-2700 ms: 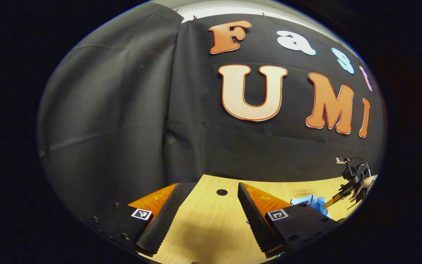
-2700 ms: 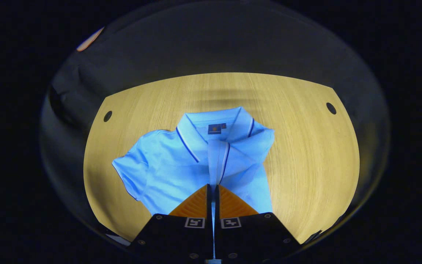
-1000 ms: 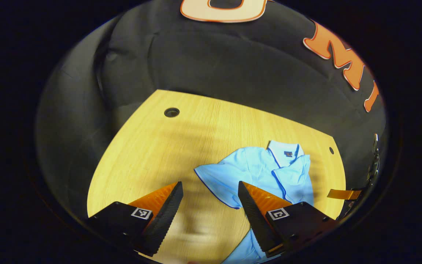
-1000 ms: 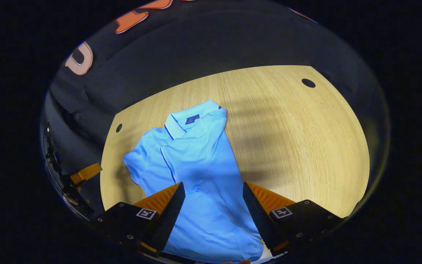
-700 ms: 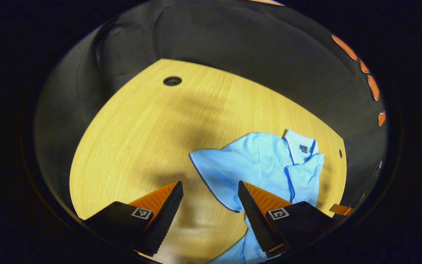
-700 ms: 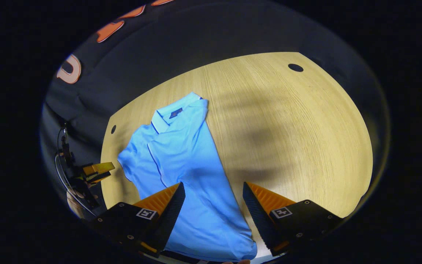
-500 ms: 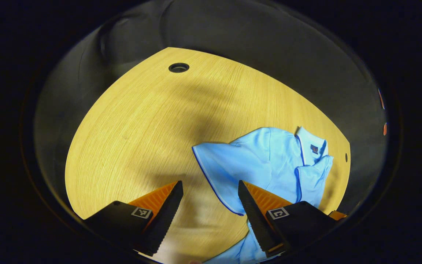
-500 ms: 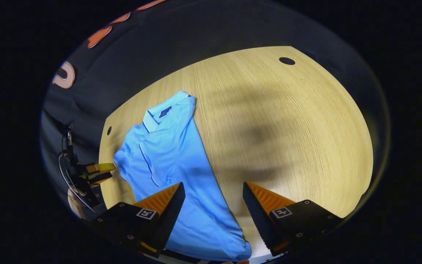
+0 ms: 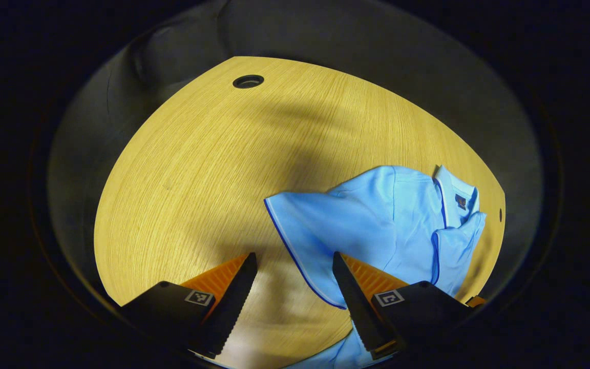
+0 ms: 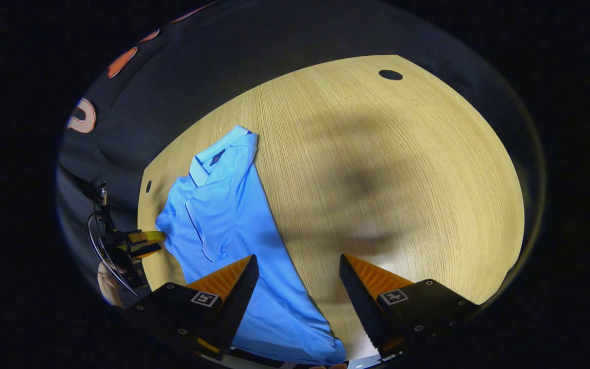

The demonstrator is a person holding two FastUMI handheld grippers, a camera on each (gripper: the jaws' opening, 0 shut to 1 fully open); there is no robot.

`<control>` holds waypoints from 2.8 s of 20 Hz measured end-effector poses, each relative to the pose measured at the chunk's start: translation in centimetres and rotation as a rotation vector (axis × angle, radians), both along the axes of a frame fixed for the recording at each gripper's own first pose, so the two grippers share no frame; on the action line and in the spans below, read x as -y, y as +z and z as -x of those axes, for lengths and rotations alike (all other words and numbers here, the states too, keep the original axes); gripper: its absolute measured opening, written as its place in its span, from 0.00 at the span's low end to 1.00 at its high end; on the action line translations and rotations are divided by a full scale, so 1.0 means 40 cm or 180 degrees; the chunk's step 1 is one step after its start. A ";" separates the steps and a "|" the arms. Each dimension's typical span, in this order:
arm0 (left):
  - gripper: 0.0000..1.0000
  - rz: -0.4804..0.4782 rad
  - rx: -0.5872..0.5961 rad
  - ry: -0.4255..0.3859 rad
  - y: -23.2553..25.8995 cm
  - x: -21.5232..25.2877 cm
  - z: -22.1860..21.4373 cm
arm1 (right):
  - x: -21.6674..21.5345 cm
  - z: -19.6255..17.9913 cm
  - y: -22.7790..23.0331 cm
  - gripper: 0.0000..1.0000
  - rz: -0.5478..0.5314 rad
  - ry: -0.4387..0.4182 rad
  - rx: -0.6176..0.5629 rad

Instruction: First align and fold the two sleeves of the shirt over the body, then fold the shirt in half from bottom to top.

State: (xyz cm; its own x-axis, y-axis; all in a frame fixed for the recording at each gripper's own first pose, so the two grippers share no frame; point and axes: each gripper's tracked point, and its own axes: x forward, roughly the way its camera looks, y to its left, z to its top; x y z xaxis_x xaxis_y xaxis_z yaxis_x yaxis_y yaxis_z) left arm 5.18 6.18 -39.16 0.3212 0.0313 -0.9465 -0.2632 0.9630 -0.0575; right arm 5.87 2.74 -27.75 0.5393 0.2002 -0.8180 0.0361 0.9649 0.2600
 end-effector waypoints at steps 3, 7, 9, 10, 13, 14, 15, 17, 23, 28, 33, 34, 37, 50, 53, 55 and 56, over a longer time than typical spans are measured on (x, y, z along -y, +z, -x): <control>0.90 -0.0179 -0.0081 0.0009 -0.008 -0.015 0.000 | -0.001 0.005 -0.004 0.98 0.0034 0.0021 0.0002; 0.66 -0.0161 -0.0044 -0.0044 -0.006 -0.023 -0.020 | 0.005 0.010 0.000 0.98 0.0038 0.0004 0.0017; 0.39 -0.0100 -0.0050 -0.0147 -0.009 -0.004 -0.017 | 0.004 0.010 -0.002 0.98 0.0039 -0.0008 0.0020; 0.29 -0.0085 -0.0044 -0.0200 -0.003 -0.001 -0.024 | 0.006 0.011 -0.003 0.98 0.0044 -0.0009 0.0018; 0.06 -0.0070 0.0097 -0.0242 0.000 0.002 -0.041 | 0.008 0.014 0.003 0.98 0.0050 -0.0022 0.0032; 0.04 -0.0056 0.0135 -0.0289 -0.001 0.009 -0.045 | 0.010 0.016 0.004 0.98 0.0052 -0.0018 0.0039; 0.04 -0.0024 0.0152 -0.0317 0.001 0.016 -0.044 | 0.011 0.019 0.005 0.98 0.0061 -0.0012 0.0038; 0.04 0.0131 0.0177 -0.0318 0.015 0.051 -0.041 | 0.014 0.027 0.008 0.98 0.0077 0.0001 0.0033; 0.04 0.0289 0.0458 -0.0625 0.140 0.152 -0.052 | 0.028 0.035 0.027 0.98 0.0067 -0.0034 0.0112; 0.04 0.0433 0.0627 -0.0988 0.224 0.307 -0.061 | 0.041 0.050 0.029 0.98 0.0041 -0.0044 0.0123; 0.04 0.0461 0.0662 -0.1379 0.246 0.468 -0.053 | 0.084 0.066 0.027 0.98 0.0028 -0.0105 0.0113; 0.04 0.0441 0.0662 -0.1456 0.245 0.495 -0.052 | 0.094 0.067 0.024 0.98 0.0023 -0.0124 0.0110; 0.04 0.0500 0.0625 -0.1610 0.234 0.589 -0.043 | 0.124 0.072 0.017 0.98 0.0017 -0.0183 0.0100; 0.15 0.0614 0.0297 -0.1783 0.148 0.767 0.017 | 0.201 0.123 -0.041 0.98 0.0054 -0.0317 -0.0045; 0.32 0.0724 0.0295 -0.1693 0.150 0.767 0.032 | 0.188 0.126 -0.047 0.98 0.0086 -0.0289 -0.0053; 0.55 0.0738 0.0319 -0.1674 0.164 0.754 0.041 | 0.167 0.133 -0.050 0.98 0.0096 -0.0234 -0.0047; 0.61 0.0698 0.0341 -0.1672 0.167 0.738 0.045 | 0.157 0.139 -0.050 0.98 0.0104 -0.0203 -0.0046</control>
State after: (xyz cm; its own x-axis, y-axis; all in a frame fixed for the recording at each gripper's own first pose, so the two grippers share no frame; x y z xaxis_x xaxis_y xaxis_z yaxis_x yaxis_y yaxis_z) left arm 3.36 -23.32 -32.46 0.3349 -0.3515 -0.8742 0.2653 0.9255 -0.2704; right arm 0.33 -3.54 -29.76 0.5383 0.1390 -0.8312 0.1012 0.9685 0.2275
